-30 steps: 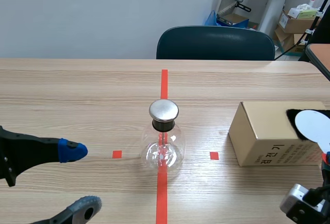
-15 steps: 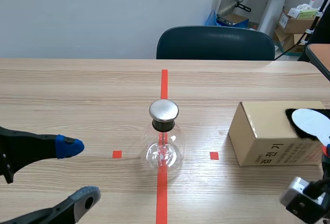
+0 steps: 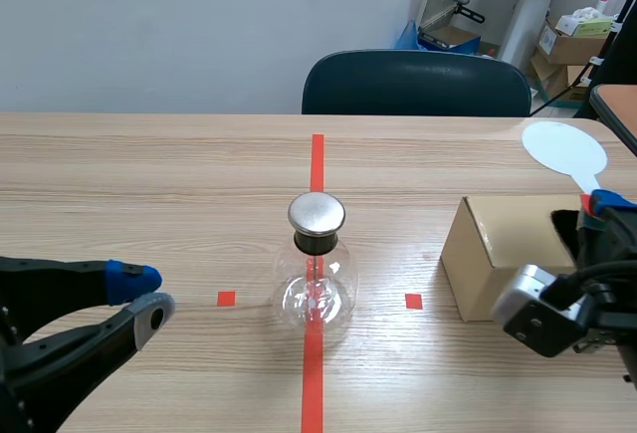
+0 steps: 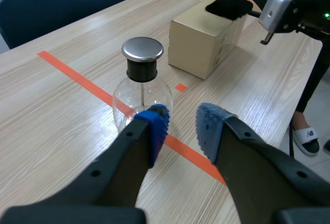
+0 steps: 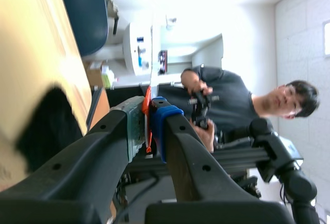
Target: Do the electroscope experiment
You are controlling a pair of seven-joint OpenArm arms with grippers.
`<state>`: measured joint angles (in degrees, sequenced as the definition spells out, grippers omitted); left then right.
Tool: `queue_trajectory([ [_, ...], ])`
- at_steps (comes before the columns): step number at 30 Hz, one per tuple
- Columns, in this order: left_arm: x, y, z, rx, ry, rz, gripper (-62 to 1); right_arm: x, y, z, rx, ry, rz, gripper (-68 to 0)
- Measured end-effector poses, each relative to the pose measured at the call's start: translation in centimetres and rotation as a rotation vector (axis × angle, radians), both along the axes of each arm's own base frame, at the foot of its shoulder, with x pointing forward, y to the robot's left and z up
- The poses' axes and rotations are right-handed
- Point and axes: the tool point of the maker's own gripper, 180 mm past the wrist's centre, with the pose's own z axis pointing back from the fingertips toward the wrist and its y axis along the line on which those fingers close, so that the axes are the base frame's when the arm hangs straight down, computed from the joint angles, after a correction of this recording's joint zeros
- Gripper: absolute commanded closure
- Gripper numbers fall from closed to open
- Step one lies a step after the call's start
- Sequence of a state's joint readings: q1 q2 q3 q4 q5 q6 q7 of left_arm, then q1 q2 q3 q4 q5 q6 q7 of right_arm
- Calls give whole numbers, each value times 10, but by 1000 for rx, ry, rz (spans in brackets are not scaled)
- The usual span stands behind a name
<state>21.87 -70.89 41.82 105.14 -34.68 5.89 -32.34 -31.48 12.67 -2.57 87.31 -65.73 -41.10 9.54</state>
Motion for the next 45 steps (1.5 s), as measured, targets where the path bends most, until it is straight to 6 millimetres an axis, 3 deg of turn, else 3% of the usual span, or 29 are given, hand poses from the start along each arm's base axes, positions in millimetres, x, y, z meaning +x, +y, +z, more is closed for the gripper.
queue_trajectory([
  [10, 29, -2, -16, 80, 6, 71, -115, 6, 38, 0, -7, -3, 34, -9],
  [20, 58, 26, -51, 175, 16, 166, -115, 6, 69, 2, 0, -20, 39, -9],
  [25, 59, 29, -66, 202, 39, 162, -115, 3, 81, -3, 10, 6, 35, -9],
  [34, 59, 11, -92, 200, 72, 124, -113, 5, 89, -3, 21, 13, 26, -9],
  [38, 61, 7, -102, 211, 79, 115, -25, 1, 95, -12, 6, 54, 42, -9],
  [45, 66, 7, -118, 246, 87, 106, -25, 0, 101, -10, -11, 45, 82, -8],
])
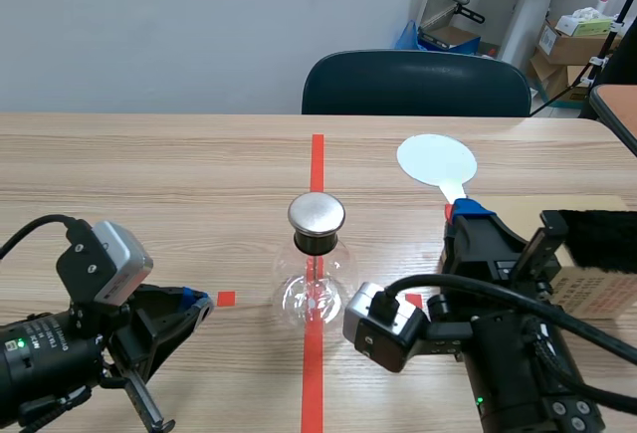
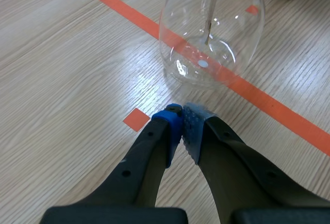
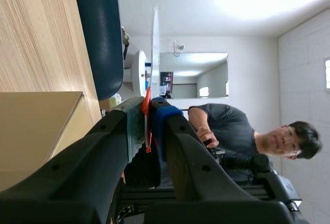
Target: Do the electroscope experiment
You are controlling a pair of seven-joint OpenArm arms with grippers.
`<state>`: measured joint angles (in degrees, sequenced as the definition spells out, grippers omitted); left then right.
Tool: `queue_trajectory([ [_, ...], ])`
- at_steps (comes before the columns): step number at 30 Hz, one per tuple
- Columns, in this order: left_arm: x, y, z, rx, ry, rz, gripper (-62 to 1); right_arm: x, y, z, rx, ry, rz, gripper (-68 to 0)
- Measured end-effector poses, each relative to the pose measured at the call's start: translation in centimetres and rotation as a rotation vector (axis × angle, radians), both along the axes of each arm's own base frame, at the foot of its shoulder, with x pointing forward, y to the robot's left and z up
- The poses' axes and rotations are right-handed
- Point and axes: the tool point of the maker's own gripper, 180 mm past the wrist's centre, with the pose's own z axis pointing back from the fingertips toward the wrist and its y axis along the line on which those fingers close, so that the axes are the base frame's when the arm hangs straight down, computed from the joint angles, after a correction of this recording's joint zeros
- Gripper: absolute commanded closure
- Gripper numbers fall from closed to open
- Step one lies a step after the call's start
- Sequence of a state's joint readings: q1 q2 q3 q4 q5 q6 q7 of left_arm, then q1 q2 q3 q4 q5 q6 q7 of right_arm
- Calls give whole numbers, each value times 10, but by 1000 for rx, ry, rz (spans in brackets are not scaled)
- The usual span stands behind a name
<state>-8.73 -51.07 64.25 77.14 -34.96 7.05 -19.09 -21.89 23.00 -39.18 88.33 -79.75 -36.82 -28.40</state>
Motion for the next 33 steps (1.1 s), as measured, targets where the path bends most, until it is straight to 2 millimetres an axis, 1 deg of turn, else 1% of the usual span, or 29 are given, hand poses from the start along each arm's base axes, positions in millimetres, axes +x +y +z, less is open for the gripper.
queue_trajectory([
  [3, 2, -6, -4, 0, 1, -11, -25, -1, 3, -1, -8, 1, 21, -9],
  [10, 1, -29, -8, -23, 3, -56, -25, -1, 4, -8, -25, 39, 23, -9],
  [15, -1, -38, -8, -33, 6, -75, -25, -1, 4, -9, -29, 45, 23, -9],
  [21, 4, -48, -6, -54, -4, -76, -25, -1, 4, -9, -29, 45, 23, -8],
  [25, 6, -42, -13, -37, 6, -63, -25, -1, 4, -9, -29, 45, 23, -8],
  [30, 11, -24, -29, -9, 46, -3, -25, -1, 4, -9, -29, 45, 24, -8],
  [33, 12, -17, -35, 12, 52, 7, -25, -1, 4, -9, -29, 45, 23, -8],
])
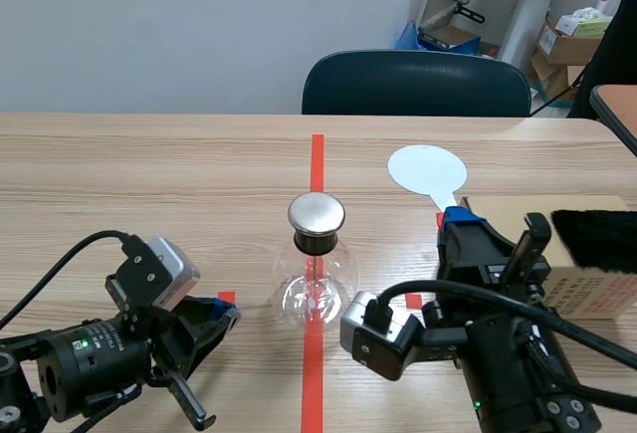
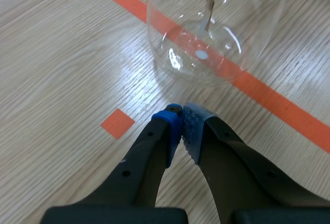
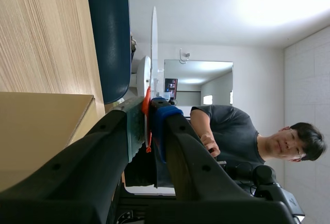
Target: Do the electroscope experiment
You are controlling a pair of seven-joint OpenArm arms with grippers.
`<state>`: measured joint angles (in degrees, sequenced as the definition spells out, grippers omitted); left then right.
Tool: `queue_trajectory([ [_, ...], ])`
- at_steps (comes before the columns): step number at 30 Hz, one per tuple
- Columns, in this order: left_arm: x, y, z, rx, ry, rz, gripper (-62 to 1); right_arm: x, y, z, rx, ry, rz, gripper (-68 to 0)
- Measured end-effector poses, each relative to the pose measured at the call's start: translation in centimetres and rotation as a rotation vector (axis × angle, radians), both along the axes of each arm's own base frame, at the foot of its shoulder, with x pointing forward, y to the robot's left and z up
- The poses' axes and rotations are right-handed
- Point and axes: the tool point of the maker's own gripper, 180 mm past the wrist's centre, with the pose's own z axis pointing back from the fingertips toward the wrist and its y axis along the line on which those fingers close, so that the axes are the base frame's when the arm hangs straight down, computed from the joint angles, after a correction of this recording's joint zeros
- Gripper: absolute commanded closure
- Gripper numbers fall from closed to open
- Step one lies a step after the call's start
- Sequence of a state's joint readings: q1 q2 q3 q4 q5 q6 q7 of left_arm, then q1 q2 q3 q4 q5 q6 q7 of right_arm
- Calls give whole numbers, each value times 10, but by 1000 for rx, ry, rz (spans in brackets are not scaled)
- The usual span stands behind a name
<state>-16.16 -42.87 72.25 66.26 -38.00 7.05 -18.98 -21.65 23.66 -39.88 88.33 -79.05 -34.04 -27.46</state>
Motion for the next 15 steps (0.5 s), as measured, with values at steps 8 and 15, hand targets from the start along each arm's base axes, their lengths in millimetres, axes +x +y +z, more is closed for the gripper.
queue_trajectory([
  [8, 0, 2, -2, 6, 2, 2, -25, 0, 0, 0, 0, 0, 0, -8],
  [15, 0, 2, -2, 6, 2, 2, -26, 0, 0, 0, 0, 0, 0, -8],
])
